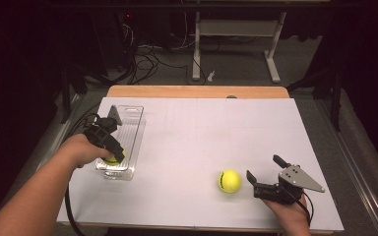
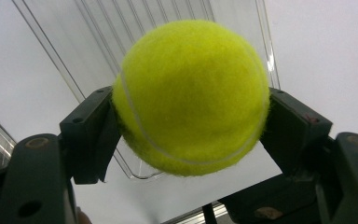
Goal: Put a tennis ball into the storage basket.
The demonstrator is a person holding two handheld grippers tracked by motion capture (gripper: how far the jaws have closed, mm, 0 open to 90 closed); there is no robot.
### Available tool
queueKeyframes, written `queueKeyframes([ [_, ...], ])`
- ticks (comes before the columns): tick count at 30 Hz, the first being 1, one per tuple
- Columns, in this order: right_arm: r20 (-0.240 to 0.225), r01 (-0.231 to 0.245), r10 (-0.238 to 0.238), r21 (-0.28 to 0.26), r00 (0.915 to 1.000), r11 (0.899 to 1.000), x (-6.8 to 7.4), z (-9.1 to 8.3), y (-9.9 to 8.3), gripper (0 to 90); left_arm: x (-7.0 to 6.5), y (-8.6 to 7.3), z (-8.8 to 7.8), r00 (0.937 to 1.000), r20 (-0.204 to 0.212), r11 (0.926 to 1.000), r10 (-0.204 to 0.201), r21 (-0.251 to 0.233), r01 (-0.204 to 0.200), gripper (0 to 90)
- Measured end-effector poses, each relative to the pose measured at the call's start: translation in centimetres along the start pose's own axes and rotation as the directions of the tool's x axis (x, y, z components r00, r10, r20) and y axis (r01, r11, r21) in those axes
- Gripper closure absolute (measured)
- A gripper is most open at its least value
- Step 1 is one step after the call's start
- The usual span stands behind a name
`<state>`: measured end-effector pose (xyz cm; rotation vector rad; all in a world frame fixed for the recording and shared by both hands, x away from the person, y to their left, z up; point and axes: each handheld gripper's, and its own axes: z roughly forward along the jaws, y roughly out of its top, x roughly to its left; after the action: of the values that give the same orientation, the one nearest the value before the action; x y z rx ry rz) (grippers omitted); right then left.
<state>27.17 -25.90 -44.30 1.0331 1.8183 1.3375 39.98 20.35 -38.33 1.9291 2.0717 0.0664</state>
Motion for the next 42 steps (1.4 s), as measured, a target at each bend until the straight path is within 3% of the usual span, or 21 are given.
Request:
queueKeyframes([
  [21,0.000,0.003,-0.003,0.002,1.0000,1.000,0.1,0.0,0.0,0.4,0.0,-0.5,1.8,0.9999,-0.012,0.9998,0.008,0.017,-0.008,26.3],
  [40,-0.004,0.006,-0.006,0.004,1.0000,1.000,0.2,0.0,0.0,0.4,-0.2,-0.2,0.6,1.0000,0.002,1.0000,0.007,0.002,-0.007,25.8],
  [42,-0.004,0.006,-0.006,0.002,1.0000,1.000,0.2,0.0,0.0,0.4,-0.1,-0.1,0.4,0.9998,0.017,1.0000,0.008,0.004,-0.008,23.9],
])
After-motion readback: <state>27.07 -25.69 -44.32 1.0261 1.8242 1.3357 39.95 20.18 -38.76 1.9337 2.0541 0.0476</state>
